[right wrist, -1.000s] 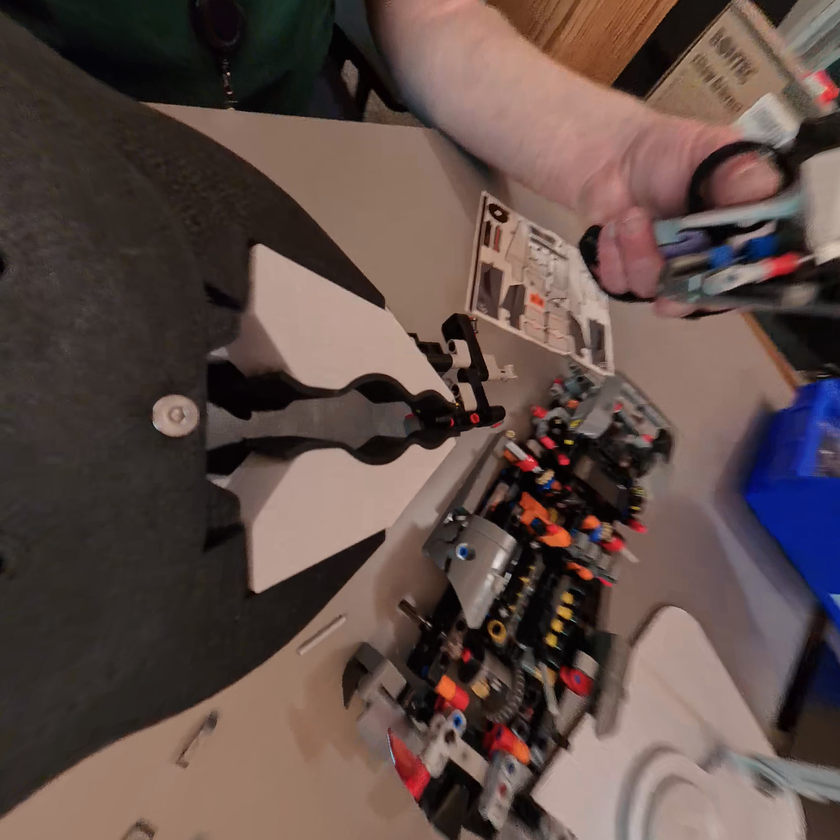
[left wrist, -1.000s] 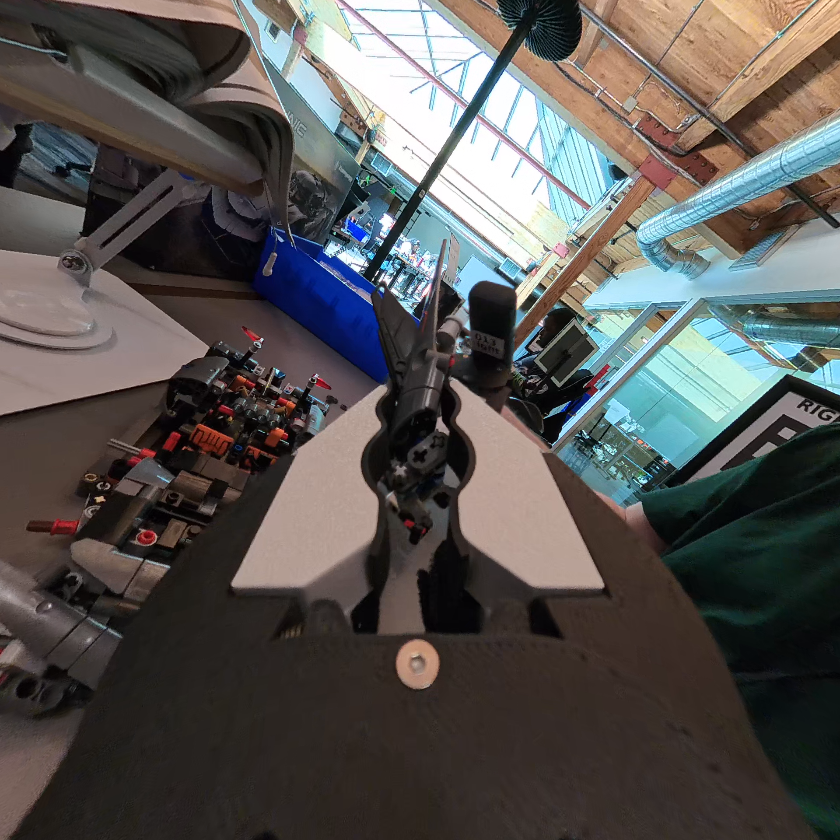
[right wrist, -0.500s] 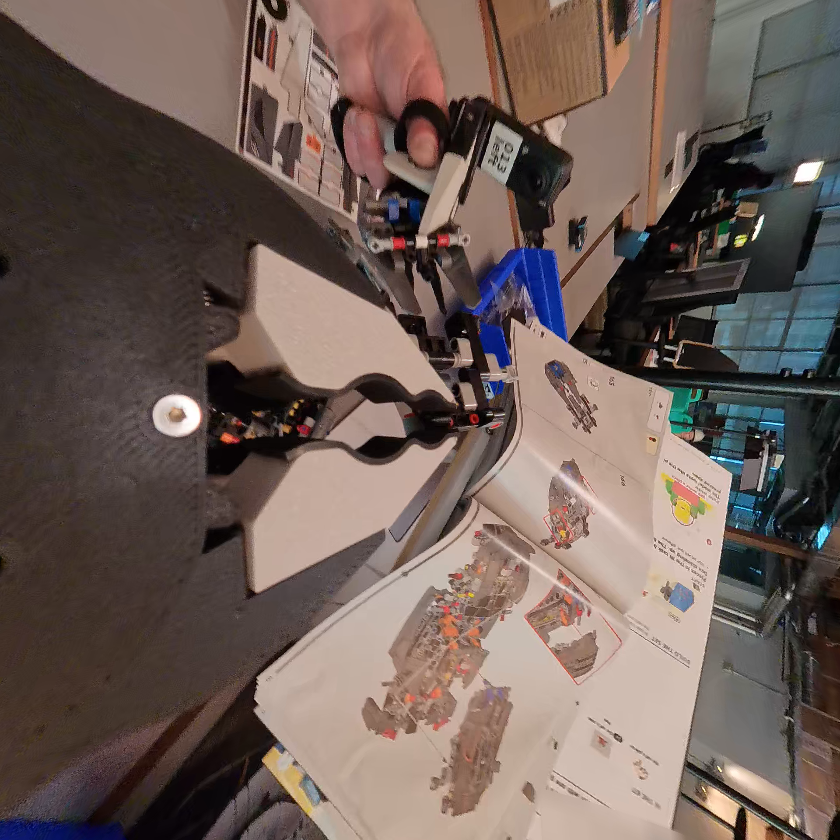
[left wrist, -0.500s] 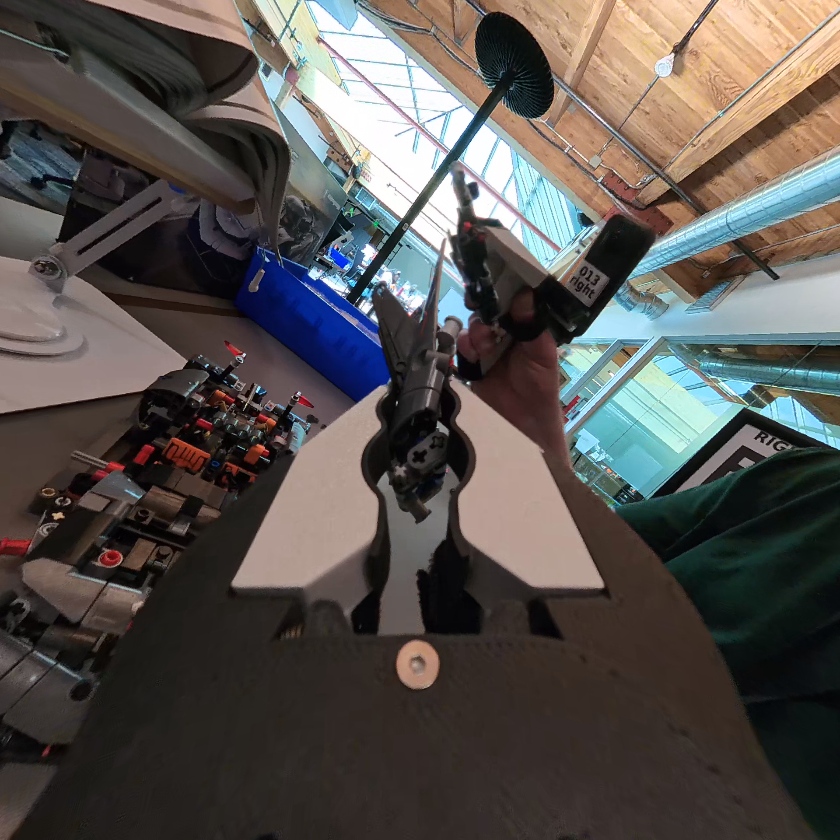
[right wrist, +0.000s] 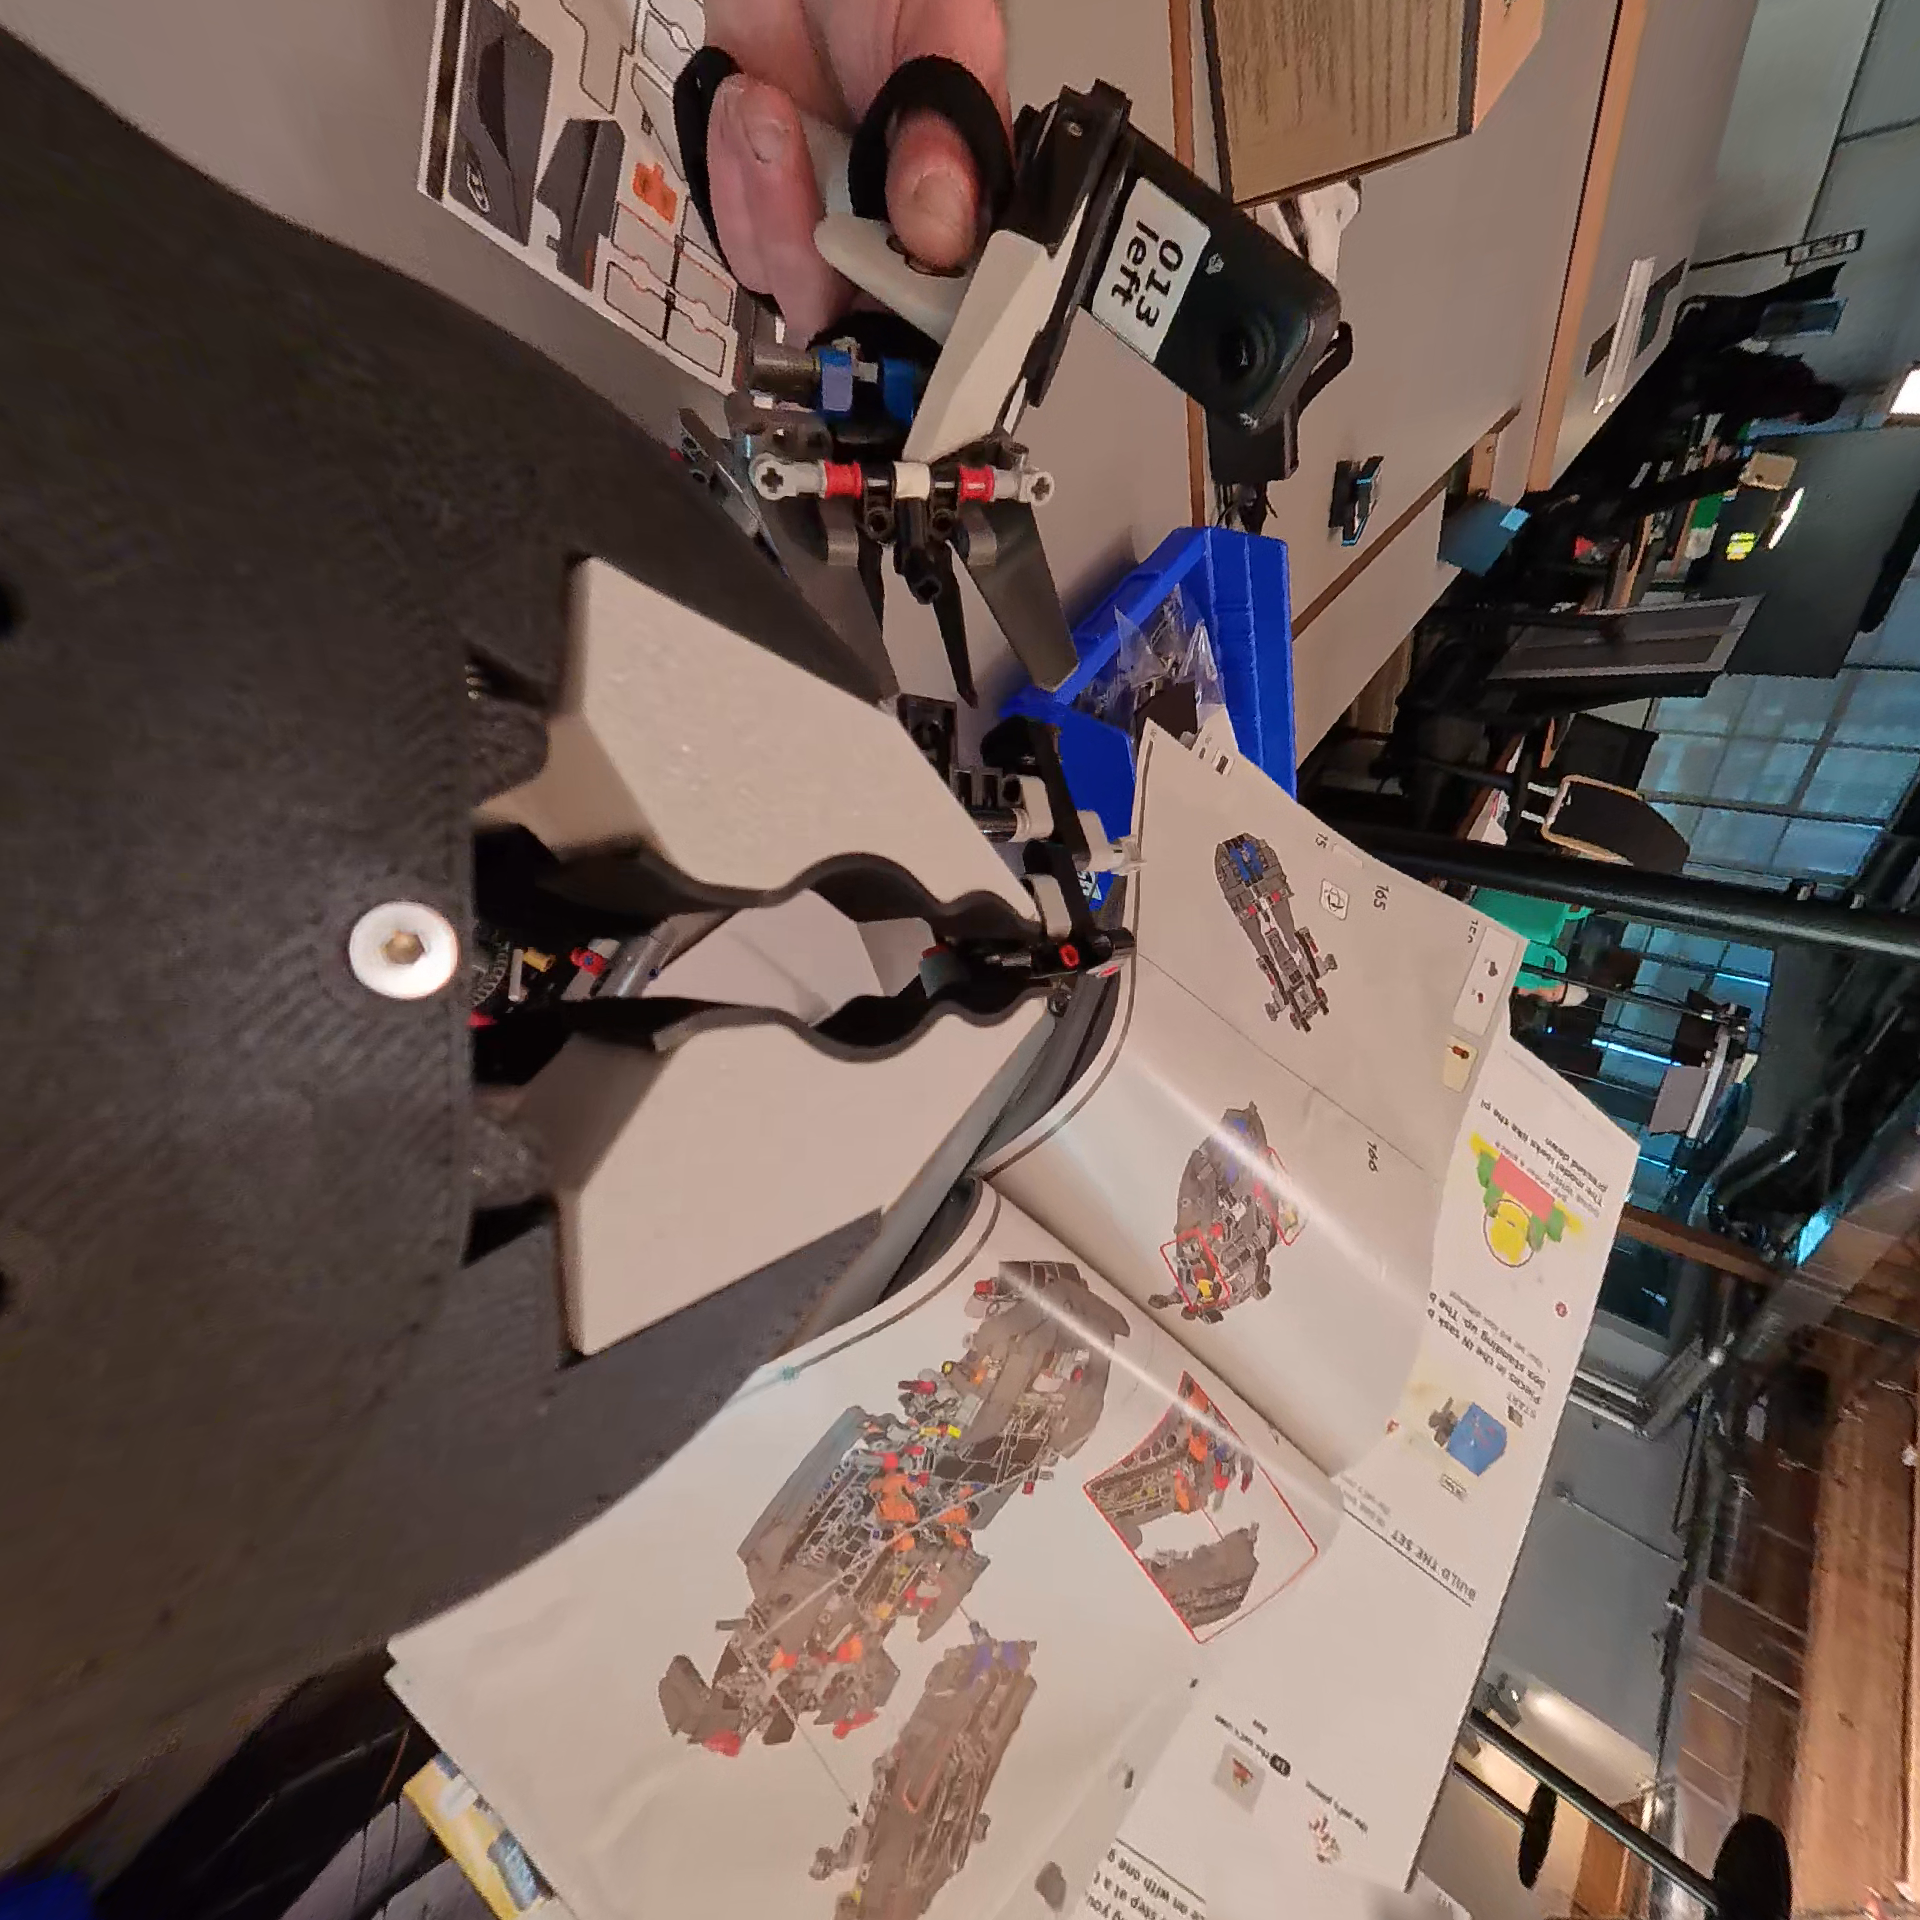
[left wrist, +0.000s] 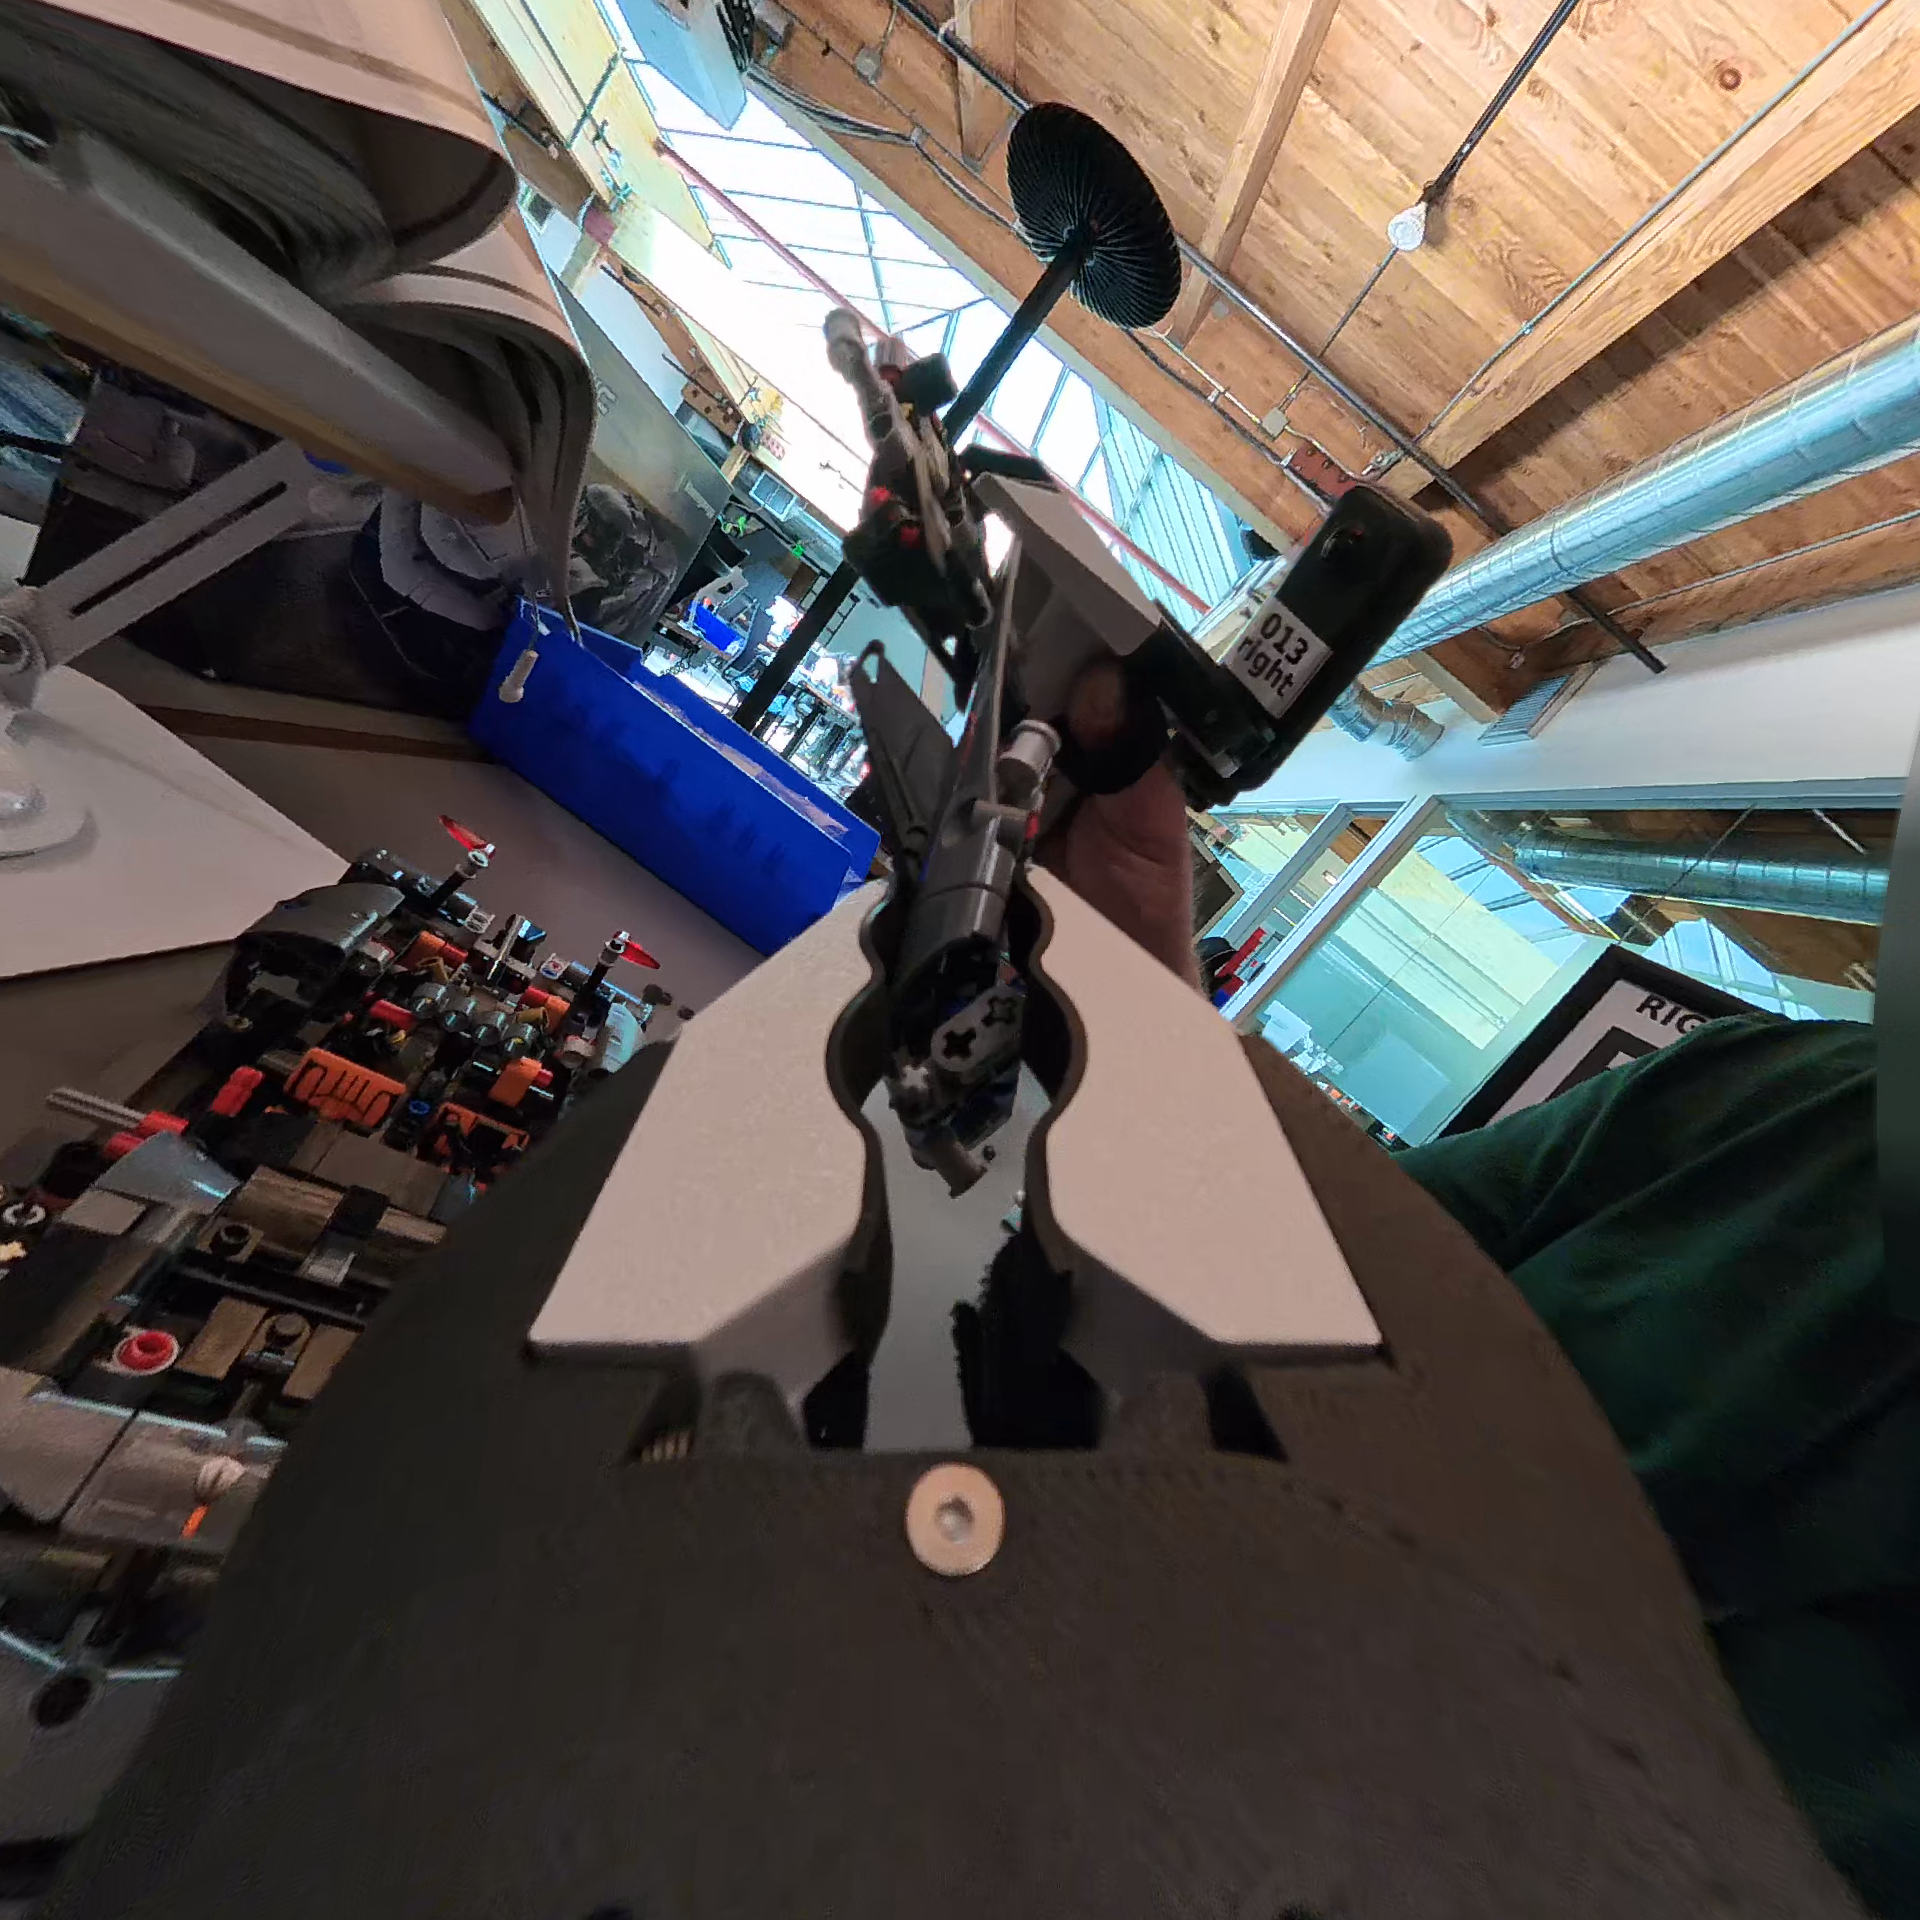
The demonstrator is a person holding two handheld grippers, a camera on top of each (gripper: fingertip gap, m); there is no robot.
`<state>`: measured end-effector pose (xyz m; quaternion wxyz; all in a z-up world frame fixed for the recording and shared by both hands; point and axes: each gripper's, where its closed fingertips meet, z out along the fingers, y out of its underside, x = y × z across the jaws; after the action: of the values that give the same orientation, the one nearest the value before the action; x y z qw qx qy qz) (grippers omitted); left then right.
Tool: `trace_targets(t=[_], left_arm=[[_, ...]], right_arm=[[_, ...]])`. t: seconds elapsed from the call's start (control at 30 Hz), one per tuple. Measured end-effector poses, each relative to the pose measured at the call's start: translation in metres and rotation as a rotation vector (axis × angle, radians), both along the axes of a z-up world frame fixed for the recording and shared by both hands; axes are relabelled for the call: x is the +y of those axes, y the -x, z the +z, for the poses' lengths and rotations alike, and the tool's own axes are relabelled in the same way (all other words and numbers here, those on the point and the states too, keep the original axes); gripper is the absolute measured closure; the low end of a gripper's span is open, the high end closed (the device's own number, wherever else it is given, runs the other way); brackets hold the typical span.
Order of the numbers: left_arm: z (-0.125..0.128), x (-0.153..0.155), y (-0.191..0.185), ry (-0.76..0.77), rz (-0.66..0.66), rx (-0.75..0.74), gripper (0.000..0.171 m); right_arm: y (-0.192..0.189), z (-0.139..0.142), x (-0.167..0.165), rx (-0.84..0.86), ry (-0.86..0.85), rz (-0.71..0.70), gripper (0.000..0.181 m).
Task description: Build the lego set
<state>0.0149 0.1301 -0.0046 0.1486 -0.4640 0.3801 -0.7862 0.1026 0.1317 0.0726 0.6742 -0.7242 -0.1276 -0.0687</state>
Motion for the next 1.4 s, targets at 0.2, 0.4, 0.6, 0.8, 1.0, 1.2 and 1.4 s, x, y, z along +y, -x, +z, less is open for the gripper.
trace_targets(t=[0.2, 0.4, 0.6, 0.8, 1.0, 1.2, 1.4], left_arm=[[0.003, -0.003, 0.002, 0.014, -0.030, -0.024, 0.155], [0.005, -0.005, 0.002, 0.036, -0.056, -0.042, 0.154], [0.012, -0.009, 0.005, 0.061, -0.084, -0.090, 0.155], [0.013, 0.000, 0.008, 0.094, -0.066, -0.102, 0.155], [0.012, -0.005, 0.005, 0.103, -0.085, -0.098, 0.155], [0.008, -0.013, 0.004, 0.088, -0.112, -0.055, 0.155], [-0.017, -0.039, 0.007, -0.036, -0.097, 0.176, 0.155]], right_arm=[[0.003, 0.002, 0.005, 0.017, -0.007, 0.025, 0.176], [0.006, 0.005, 0.002, 0.014, -0.031, 0.056, 0.176], [0.017, 0.009, 0.001, -0.042, -0.064, 0.076, 0.177], [0.009, 0.036, -0.011, -0.080, -0.130, 0.034, 0.177], [0.005, 0.033, -0.009, -0.094, -0.112, 0.025, 0.177], [0.001, 0.035, -0.027, -0.100, -0.122, 0.004, 0.176], [-0.005, 0.037, -0.061, -0.092, -0.117, -0.013, 0.176]])
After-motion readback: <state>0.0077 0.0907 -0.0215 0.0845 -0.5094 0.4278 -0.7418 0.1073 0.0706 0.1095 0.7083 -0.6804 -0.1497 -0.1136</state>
